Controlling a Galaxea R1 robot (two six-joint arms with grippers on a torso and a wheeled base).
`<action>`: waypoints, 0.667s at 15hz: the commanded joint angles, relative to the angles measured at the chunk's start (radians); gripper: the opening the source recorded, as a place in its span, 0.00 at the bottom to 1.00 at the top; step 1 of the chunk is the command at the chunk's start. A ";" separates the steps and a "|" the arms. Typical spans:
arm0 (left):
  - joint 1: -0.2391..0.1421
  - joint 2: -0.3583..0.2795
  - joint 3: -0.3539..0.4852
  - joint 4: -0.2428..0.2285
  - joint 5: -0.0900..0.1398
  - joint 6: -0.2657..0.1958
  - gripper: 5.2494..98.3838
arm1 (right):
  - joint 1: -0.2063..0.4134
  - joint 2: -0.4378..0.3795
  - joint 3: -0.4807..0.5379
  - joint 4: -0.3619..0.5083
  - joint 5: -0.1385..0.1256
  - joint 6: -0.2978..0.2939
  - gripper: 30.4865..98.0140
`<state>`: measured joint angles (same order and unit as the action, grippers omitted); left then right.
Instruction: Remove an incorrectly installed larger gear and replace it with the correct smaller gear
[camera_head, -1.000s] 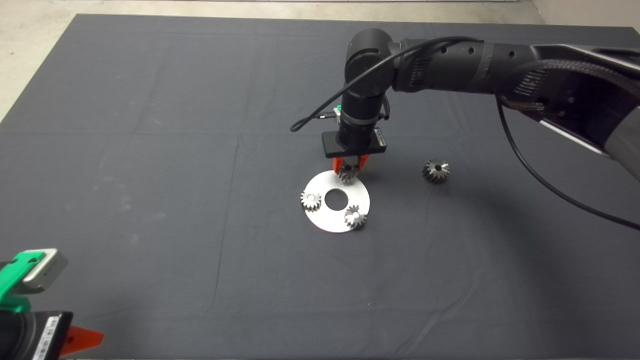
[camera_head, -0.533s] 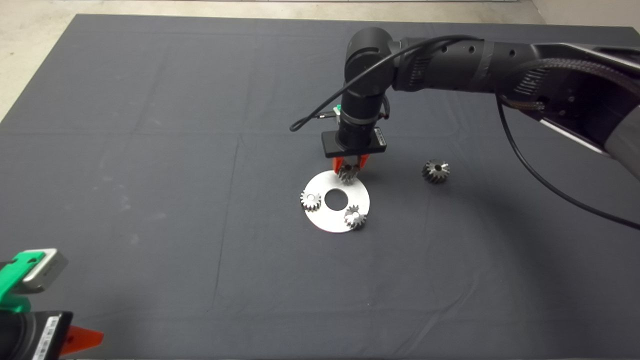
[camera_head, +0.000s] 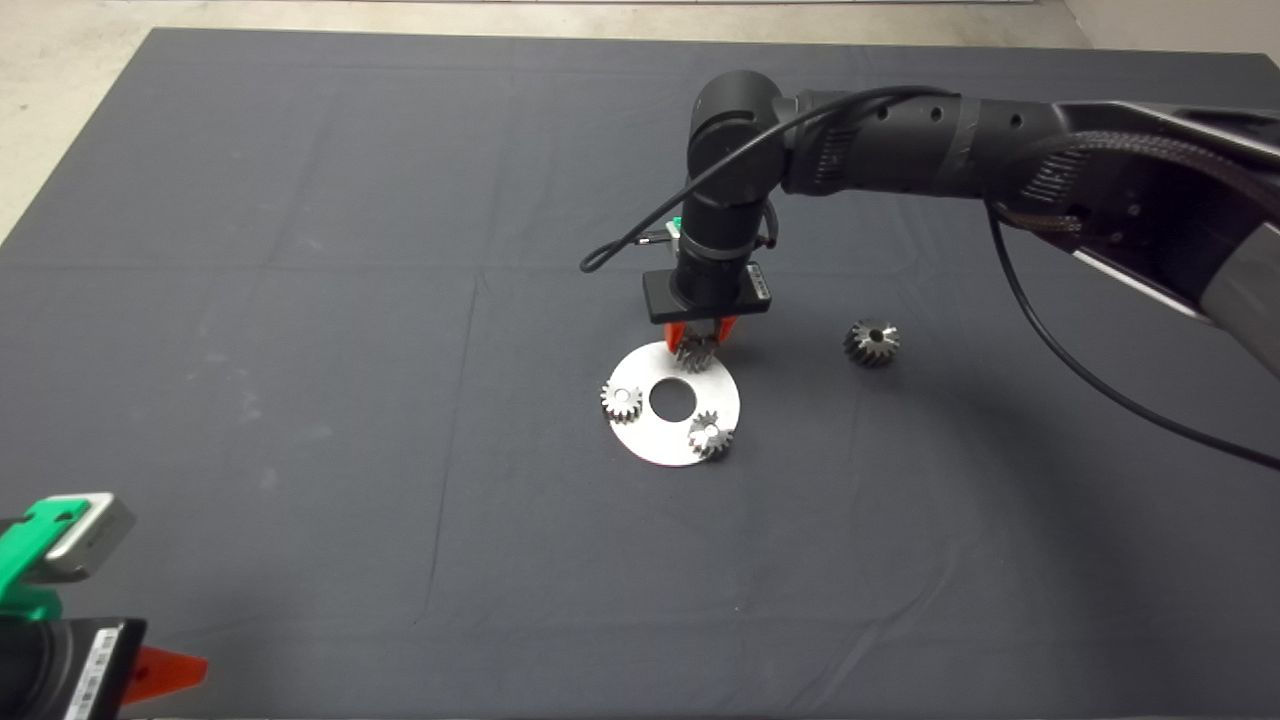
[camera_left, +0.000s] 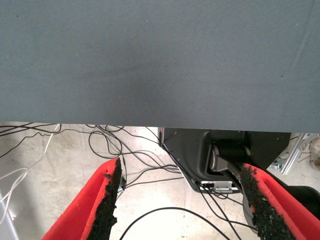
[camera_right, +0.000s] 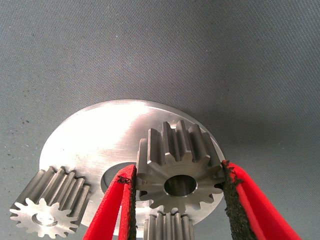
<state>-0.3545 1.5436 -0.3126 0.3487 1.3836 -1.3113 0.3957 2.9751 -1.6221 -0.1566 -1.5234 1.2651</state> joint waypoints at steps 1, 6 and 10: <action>0.003 -0.004 -0.003 0.012 0.000 0.000 0.59 | 0.012 0.008 0.007 -0.006 -0.087 0.005 0.08; 0.003 -0.004 -0.005 0.013 0.000 -0.002 0.59 | -0.014 0.011 0.009 -0.006 -0.087 0.005 0.12; 0.005 -0.004 -0.003 0.012 0.000 -0.002 0.59 | -0.014 0.012 0.018 -0.006 -0.087 0.005 0.19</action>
<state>-0.3542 1.5436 -0.3126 0.3491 1.3830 -1.3117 0.3691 2.9764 -1.6211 -0.1626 -1.5326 1.2654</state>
